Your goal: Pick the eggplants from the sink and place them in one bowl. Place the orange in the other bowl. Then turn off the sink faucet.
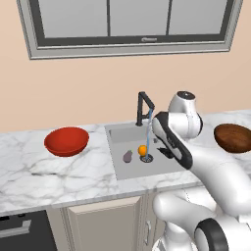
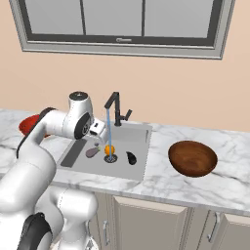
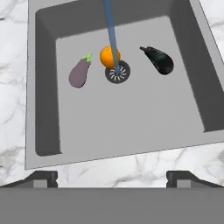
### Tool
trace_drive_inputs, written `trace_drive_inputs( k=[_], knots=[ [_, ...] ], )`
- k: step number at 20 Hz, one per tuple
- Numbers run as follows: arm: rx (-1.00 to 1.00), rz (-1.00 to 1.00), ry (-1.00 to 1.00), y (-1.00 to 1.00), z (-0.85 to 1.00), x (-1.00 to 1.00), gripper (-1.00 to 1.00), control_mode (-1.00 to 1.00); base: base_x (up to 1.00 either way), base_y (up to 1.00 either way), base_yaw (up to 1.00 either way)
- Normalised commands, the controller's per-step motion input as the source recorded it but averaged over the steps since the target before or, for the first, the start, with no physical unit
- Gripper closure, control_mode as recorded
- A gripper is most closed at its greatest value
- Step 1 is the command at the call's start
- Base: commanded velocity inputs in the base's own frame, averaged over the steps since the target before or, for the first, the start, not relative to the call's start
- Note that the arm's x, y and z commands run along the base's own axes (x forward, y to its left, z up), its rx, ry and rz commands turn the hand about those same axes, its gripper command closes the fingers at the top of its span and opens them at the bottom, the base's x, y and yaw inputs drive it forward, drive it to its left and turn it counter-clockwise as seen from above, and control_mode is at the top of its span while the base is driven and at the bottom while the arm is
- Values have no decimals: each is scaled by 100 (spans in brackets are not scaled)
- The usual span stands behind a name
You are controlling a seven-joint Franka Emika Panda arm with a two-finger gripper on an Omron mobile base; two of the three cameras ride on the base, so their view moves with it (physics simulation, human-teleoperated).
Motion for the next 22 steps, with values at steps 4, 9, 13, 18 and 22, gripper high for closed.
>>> trace_drive_inputs(
  k=[4,9,13,18,22],
  knots=[
    [1,-18,0,1,-47,35,-100,-100,0,0,0],
    [0,-19,0,0,-39,36,-100,-100,0,0,0],
    [0,-17,0,0,-34,35,-100,-100,0,0,0],
    [1,-12,1,0,-27,43,-100,-100,0,0,0],
    [3,-8,1,0,-28,49,-100,-100,0,0,0]
  ],
)
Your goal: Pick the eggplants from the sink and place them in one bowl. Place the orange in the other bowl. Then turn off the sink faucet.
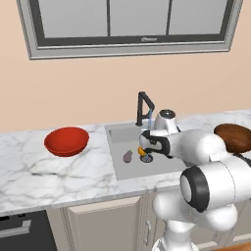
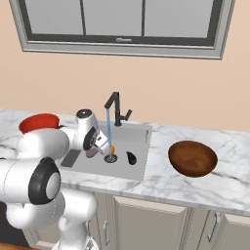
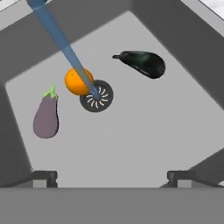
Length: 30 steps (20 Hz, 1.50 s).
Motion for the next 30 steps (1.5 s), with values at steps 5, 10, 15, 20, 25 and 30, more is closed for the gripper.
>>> trace_drive_inputs(
  k=[5,10,15,20,25,30],
  knots=[
    [3,-6,4,0,-31,54,-100,-100,0,0,0],
    [1,-6,3,0,-34,45,-100,-100,0,0,0],
    [0,-6,1,0,-36,37,-100,-100,0,0,0],
    [0,-4,1,0,-38,37,-100,-100,0,0,0],
    [0,-2,0,0,-37,38,-100,-100,0,0,0],
    [0,0,0,0,-34,40,-100,-100,0,0,0]
  ],
)
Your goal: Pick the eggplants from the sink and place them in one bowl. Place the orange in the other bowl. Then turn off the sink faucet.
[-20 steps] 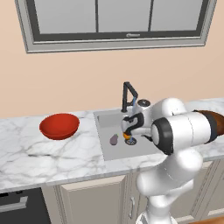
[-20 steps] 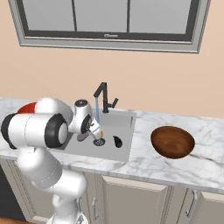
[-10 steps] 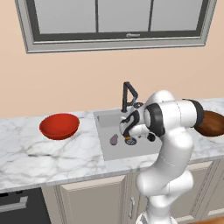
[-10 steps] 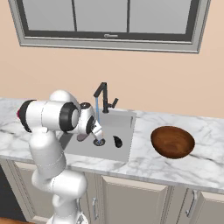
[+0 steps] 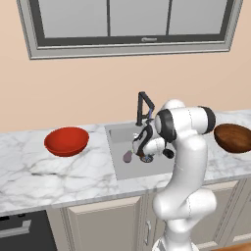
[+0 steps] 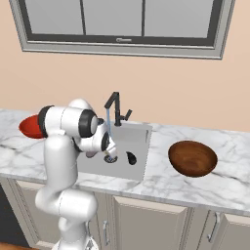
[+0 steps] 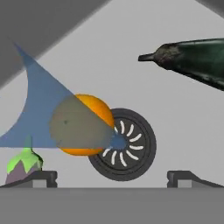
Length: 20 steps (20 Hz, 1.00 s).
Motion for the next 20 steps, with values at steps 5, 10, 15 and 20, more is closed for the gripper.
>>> trace_drive_inputs(
  k=[5,10,15,20],
  knots=[
    [0,0,0,0,-32,45,-100,-100,0,0,0],
    [0,0,0,0,-32,47,-100,-100,0,0,0],
    [0,0,0,9,-37,26,100,-100,0,0,0],
    [1,-5,0,-1,-12,-9,100,-100,0,0,0]
  ],
)
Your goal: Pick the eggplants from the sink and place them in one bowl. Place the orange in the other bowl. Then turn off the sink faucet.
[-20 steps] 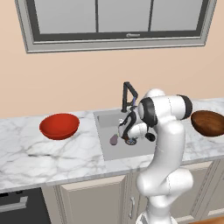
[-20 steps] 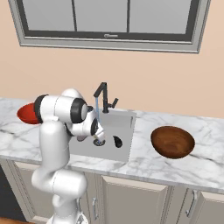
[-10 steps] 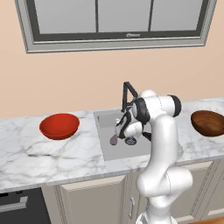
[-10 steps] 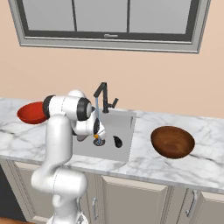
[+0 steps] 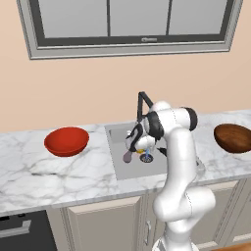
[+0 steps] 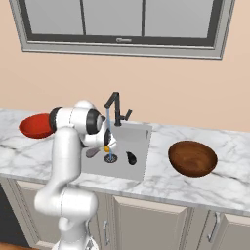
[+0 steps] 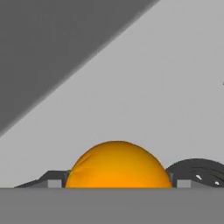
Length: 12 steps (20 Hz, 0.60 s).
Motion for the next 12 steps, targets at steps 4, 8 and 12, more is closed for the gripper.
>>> trace_drive_inputs(
  k=[4,8,12],
  knots=[
    [1,0,-20,-1,48,-85,100,-100,0,0,0],
    [1,1,-30,-1,72,-95,100,-100,0,0,0],
    [0,2,-25,8,89,-77,100,-100,0,0,0]
  ],
)
